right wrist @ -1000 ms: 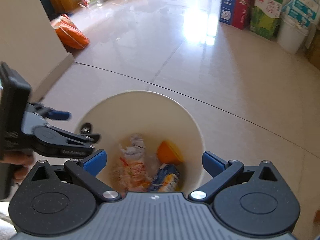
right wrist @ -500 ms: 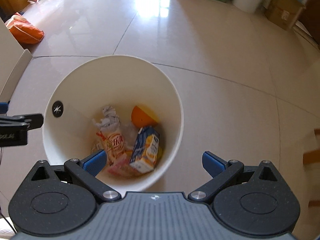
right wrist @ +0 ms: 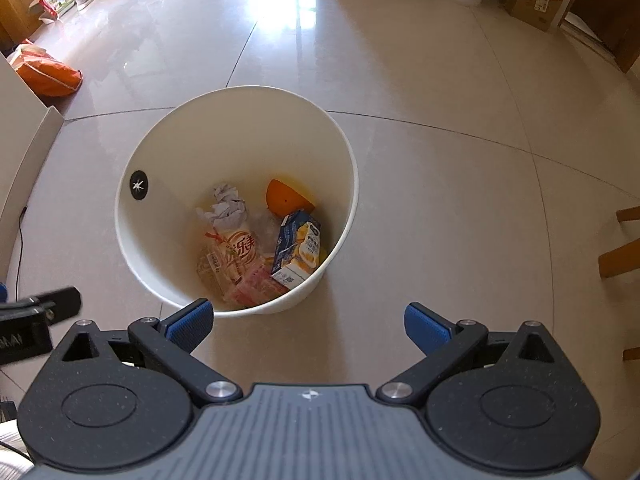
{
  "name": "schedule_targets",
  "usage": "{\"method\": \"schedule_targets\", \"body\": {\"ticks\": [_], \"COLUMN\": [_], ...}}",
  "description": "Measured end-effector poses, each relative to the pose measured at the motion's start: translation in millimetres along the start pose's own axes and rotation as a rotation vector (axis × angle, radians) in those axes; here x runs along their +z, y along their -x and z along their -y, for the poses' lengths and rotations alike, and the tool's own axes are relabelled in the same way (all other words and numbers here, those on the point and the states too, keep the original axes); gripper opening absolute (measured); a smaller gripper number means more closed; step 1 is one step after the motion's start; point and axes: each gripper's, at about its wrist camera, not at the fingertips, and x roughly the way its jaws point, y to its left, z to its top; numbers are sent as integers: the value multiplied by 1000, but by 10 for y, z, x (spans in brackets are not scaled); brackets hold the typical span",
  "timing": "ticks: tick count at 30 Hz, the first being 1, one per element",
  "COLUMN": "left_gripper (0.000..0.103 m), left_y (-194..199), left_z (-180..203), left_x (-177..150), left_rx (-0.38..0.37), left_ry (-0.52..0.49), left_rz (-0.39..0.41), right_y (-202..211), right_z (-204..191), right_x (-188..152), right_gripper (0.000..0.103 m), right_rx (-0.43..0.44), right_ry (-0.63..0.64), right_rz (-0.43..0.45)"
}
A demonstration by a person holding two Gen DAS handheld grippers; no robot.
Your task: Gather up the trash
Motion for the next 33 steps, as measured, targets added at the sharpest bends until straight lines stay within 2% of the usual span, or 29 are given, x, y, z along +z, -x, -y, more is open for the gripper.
{"method": "schedule_targets", "body": {"ticks": [6,13,33], "left_gripper": [94,94,94], "left_y": [143,165,187], "left_z": [70,67,100], "left_x": [6,10,12], "left_rx": [20,7,4], "left_ry": [-37,-39,-69], "left_rz": [59,78,74], "right_y": [109,159,117], "right_z": [-62,-108,-89], "right_x": [-18,-8,-24], "right_gripper": [103,103,103], "right_rx": [-19,-23,-27], "right_ry": [14,18,13], "right_rz": [23,36,17]}}
